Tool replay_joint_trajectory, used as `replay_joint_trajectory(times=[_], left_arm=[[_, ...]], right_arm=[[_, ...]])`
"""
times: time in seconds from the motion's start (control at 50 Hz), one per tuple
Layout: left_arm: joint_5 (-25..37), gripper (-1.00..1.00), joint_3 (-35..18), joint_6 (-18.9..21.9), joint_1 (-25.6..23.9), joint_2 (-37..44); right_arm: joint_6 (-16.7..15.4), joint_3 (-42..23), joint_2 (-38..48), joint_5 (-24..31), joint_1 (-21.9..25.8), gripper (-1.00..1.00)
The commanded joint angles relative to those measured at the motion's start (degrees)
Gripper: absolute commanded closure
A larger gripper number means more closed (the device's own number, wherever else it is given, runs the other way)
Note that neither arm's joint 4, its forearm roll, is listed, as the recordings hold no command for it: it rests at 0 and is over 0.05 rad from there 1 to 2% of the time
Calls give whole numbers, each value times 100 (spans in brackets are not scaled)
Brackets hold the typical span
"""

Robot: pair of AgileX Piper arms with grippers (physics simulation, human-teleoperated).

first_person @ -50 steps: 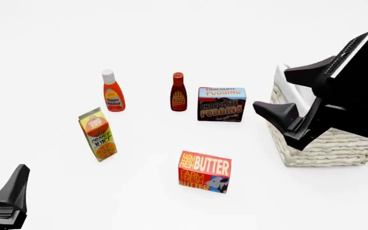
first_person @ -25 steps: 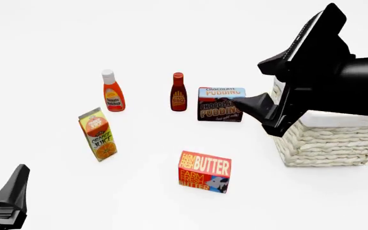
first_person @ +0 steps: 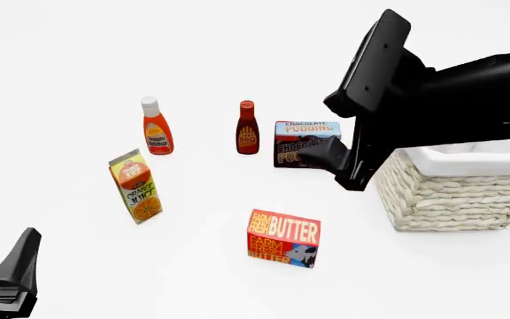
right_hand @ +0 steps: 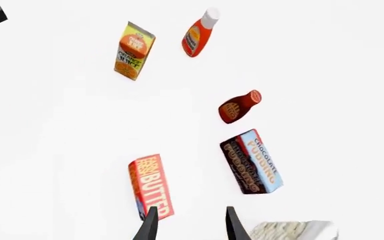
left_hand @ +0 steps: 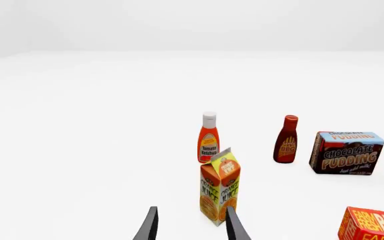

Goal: Pick the butter and place it in the basket.

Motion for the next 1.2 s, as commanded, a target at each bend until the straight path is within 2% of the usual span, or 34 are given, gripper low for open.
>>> replay_joint_trajectory(times=[0.02, 0.26, 0.36, 0.66, 1.2], left_arm=[[0, -100, 0, 0, 0, 0], [0, -100, 0, 0, 0, 0], [0, -100, 0, 0, 0, 0], [0, -100, 0, 0, 0, 0], [0, -100, 0, 0, 0, 0]], right_arm=[[-203, -298, 317, 299, 120, -100], [-449, -847, 798, 580, 54, -100], [-391, -1012, 968, 743, 133, -100], [-588, -1271, 1324, 1158, 270, -100], [-823, -1390, 1825, 1415, 384, -100]])
